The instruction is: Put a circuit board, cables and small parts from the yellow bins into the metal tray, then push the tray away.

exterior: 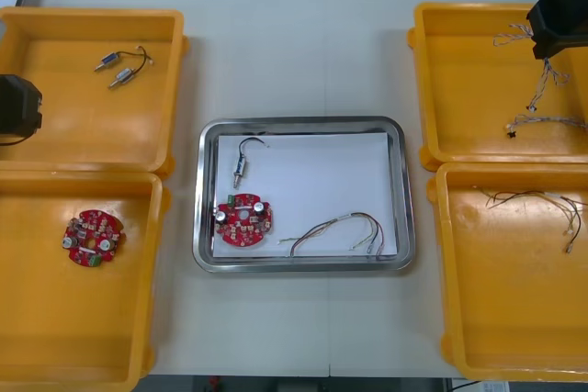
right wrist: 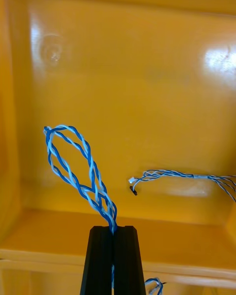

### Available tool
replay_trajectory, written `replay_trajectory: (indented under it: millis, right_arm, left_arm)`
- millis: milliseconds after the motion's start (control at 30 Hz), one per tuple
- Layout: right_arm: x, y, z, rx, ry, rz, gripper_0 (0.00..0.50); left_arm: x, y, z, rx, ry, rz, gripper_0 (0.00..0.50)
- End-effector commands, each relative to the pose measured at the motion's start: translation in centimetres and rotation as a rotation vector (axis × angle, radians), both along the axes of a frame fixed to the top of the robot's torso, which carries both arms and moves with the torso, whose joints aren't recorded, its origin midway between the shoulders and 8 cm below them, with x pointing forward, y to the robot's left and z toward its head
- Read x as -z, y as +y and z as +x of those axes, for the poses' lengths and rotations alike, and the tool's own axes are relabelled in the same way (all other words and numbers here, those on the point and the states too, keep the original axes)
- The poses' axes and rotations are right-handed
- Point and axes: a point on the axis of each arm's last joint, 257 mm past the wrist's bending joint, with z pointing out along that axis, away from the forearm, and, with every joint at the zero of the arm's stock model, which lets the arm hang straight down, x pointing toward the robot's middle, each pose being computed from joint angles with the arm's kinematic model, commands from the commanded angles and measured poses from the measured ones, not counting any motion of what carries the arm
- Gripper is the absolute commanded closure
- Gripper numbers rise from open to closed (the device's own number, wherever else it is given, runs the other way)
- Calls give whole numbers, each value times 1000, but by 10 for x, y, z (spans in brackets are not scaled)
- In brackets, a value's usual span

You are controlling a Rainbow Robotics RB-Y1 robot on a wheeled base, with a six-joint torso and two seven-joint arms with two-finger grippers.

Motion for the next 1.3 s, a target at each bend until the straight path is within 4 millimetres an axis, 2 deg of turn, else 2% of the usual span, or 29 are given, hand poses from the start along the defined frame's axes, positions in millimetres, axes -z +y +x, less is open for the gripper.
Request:
replay_trajectory:
  millis: [33,100,200,233,267,300,367,667,867,1300]
  right_arm:
    - [-28,-9,-2,-154,-68,-77,500]
    - [-29,-3,-2,-203,-76,-104,500]
    - [-29,24,-3,-363,-106,-194,500]
    - [-28,27,-4,-376,-110,-197,500]
    - [-28,42,-6,-428,-128,-214,500]
    - [-27,45,-7,-438,-129,-215,500]
    - [-22,72,-14,-525,-144,-228,500]
    - [0,153,-49,-796,-129,-246,500]
    - [10,185,-62,-898,-136,-304,500]
    - [50,244,-81,-1078,-135,-376,500]
  left_arm:
    - [-4,13,-8,78,4,127,500]
    - [-4,12,-8,78,3,126,500]
    - [-3,13,-8,75,4,126,500]
    - [-4,13,-8,74,3,127,500]
    - [-4,13,-8,73,2,127,500]
    - [-4,13,-8,73,2,127,500]
    - [-4,14,-8,74,2,130,500]
    - [-4,14,-8,73,4,130,500]
    - [-3,14,-8,74,4,130,500]
    - [-2,15,-9,66,-1,140,500]
